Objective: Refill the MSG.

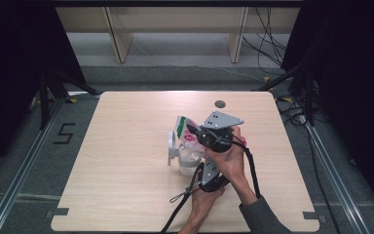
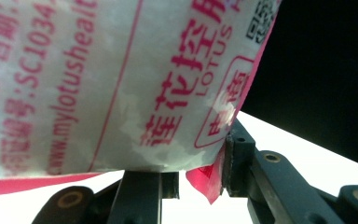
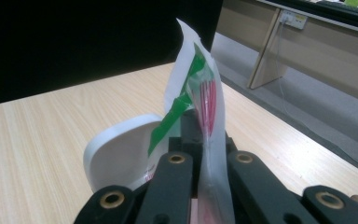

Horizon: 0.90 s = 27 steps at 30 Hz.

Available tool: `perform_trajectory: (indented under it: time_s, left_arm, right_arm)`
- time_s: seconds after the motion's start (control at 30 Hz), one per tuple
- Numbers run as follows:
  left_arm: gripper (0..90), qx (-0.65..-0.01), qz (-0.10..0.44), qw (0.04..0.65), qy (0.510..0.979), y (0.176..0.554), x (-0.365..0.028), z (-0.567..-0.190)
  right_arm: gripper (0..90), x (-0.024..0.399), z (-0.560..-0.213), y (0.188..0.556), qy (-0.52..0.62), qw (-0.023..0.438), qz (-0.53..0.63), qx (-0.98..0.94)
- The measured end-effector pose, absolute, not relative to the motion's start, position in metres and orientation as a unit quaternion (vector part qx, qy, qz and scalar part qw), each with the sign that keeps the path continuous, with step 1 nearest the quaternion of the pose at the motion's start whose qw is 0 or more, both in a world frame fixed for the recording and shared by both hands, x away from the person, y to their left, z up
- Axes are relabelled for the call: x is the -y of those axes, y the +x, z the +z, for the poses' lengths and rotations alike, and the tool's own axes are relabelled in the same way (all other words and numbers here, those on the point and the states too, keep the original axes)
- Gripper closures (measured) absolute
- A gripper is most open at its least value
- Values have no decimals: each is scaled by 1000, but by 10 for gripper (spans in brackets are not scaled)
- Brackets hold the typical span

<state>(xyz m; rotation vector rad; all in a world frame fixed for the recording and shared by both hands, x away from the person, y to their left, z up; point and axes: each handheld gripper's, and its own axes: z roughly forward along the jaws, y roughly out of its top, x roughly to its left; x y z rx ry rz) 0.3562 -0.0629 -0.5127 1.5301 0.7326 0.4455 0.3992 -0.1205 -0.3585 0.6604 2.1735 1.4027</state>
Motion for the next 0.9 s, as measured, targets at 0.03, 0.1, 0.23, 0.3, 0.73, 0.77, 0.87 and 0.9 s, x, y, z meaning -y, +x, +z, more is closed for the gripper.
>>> perform_trajectory:
  time_s: [0.03,0.1,0.23,0.3,0.73,0.77,0.87,0.9]
  left_arm:
    - [718,-321,197,640,669,356,63,-512]
    - [718,-320,196,641,670,356,63,-512]
    - [718,-320,195,640,671,357,62,-513]
    - [718,-319,194,640,672,356,62,-512]
    - [717,-318,193,643,669,356,62,-512]
    - [717,-318,193,643,669,356,62,-512]
    - [717,-319,193,642,671,356,62,-513]
    - [717,-319,193,642,671,356,62,-513]
  right_arm:
    - [900,121,-357,397,243,224,512,-793]
    - [900,121,-356,396,242,219,517,-791]
    - [900,120,-358,398,243,236,517,-786]
    - [900,120,-357,398,241,234,515,-788]
    - [900,120,-356,396,247,220,515,-791]
    - [900,120,-356,396,247,220,515,-791]
    - [900,118,-358,396,246,223,511,-793]
    - [900,118,-358,396,246,223,511,-793]
